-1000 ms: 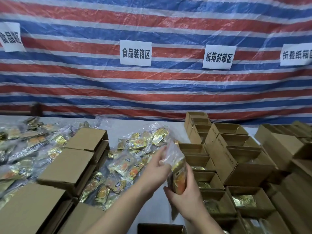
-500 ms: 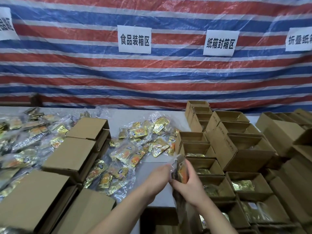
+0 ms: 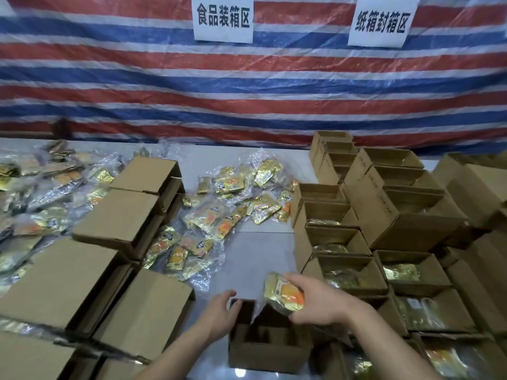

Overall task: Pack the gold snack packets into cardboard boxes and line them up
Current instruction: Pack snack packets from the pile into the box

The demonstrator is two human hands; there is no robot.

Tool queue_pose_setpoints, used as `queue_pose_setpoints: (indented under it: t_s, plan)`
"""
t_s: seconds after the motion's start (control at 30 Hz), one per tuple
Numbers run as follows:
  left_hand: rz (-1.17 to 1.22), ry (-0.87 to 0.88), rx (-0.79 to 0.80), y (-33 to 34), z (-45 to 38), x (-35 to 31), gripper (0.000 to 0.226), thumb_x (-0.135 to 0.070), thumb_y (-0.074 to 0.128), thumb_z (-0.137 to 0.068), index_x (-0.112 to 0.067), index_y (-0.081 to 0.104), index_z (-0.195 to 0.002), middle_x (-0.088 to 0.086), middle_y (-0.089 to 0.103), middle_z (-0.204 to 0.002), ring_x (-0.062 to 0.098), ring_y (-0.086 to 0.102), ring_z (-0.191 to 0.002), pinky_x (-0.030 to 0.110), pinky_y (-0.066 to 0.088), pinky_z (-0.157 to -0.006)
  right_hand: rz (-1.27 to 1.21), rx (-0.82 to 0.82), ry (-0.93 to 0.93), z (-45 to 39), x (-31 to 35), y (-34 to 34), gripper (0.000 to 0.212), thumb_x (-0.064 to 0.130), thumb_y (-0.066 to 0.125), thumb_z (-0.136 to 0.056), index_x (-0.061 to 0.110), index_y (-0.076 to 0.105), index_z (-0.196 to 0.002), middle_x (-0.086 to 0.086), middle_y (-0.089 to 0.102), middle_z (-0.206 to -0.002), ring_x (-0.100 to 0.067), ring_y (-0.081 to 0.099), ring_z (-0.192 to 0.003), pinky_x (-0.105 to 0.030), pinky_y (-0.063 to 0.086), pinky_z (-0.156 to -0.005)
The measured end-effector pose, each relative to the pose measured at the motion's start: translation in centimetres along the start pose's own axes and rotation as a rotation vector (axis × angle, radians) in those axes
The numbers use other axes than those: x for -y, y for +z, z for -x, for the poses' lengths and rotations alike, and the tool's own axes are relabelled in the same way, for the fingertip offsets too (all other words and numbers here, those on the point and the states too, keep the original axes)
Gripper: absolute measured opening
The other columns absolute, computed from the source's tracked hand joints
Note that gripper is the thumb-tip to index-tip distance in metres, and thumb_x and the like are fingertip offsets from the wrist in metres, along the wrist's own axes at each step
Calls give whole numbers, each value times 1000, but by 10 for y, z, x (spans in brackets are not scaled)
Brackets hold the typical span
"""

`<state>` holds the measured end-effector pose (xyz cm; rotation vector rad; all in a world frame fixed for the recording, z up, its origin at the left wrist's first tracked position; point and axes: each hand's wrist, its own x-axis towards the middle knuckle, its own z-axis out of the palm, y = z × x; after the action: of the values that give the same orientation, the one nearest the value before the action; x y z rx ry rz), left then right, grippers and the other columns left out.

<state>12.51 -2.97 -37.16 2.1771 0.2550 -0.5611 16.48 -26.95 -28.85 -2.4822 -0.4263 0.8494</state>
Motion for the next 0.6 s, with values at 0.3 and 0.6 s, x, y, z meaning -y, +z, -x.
queue_pose_setpoints:
  t_s: [0.3, 0.6]
  plan:
    - [144, 59, -51, 24, 0, 28, 25, -29, 37, -105, -18, 56, -116, 0, 63, -110, 12, 57, -104, 25, 43, -92, 310, 381, -48, -68, 18, 55, 44, 38, 72, -71, 31, 58, -112, -2, 66, -109, -20, 58, -88, -28, 45, -71]
    - [165, 71, -83, 26, -4, 43, 22, -30, 38, -104, -22, 56, -113, 2, 63, -110, 16, 58, -105, 29, 44, -96, 115, 442, -31, -101, -7, 104, 58, 35, 66, -83, 31, 47, -138, 1, 59, -134, -19, 55, -121, -33, 43, -106]
